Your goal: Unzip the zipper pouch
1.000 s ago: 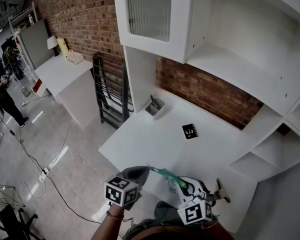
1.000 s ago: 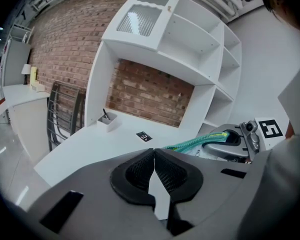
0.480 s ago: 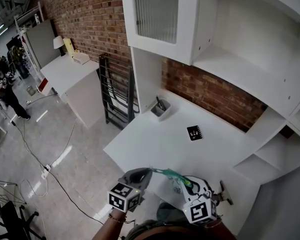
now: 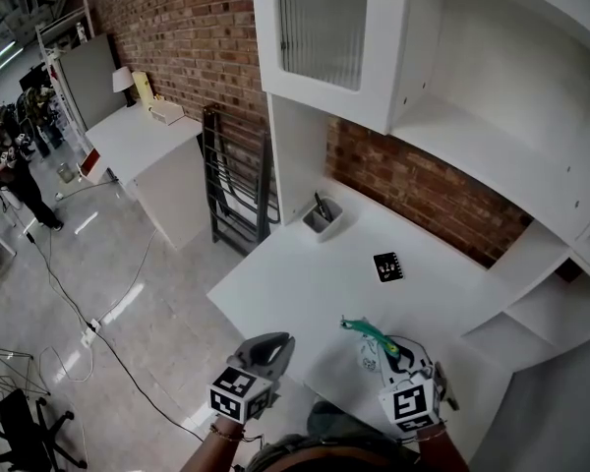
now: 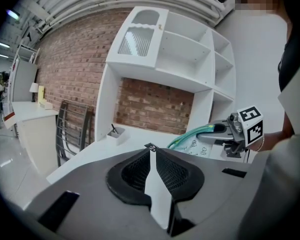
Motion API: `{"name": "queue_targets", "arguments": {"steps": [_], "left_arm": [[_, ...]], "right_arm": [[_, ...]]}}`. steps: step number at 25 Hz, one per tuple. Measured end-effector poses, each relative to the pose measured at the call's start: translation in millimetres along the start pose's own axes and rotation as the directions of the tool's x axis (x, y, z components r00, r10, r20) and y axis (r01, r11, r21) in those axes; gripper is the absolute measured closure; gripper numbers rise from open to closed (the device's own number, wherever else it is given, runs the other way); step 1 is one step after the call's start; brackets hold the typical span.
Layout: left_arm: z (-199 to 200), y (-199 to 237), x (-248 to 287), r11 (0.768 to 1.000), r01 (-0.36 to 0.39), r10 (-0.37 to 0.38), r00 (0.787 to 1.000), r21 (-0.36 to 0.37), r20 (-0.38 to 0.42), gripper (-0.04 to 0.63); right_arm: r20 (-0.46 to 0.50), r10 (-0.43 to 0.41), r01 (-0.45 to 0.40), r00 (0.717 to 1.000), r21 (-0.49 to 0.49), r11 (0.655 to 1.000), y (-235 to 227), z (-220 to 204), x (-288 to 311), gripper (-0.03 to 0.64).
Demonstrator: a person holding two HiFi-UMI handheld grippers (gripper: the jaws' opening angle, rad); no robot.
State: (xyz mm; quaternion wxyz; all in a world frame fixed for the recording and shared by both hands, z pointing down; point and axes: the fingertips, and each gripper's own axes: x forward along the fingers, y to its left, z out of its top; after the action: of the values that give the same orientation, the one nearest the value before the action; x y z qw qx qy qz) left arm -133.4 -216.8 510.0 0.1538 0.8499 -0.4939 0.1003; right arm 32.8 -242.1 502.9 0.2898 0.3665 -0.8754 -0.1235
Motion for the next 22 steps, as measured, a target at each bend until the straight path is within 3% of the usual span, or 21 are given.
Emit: {"name": "queue_targets", "arguments": {"steps": [15,22], "left_arm": [[-10,8,-13,0.999,-0.053,0.053,0.999,-0.006,-0.001,0.580],[-14,16,-21,0.996,-0.086,0.086,0.996,-0.006,0.000,0.580]], "right_arm": [[0.027,-0.028,0.029,0.999,-0.008,1.000,-54,12,43,0.611],[0.056,0.005,-0.010,0.998,0.093,0.996,-76,14,92,0.611]]}}
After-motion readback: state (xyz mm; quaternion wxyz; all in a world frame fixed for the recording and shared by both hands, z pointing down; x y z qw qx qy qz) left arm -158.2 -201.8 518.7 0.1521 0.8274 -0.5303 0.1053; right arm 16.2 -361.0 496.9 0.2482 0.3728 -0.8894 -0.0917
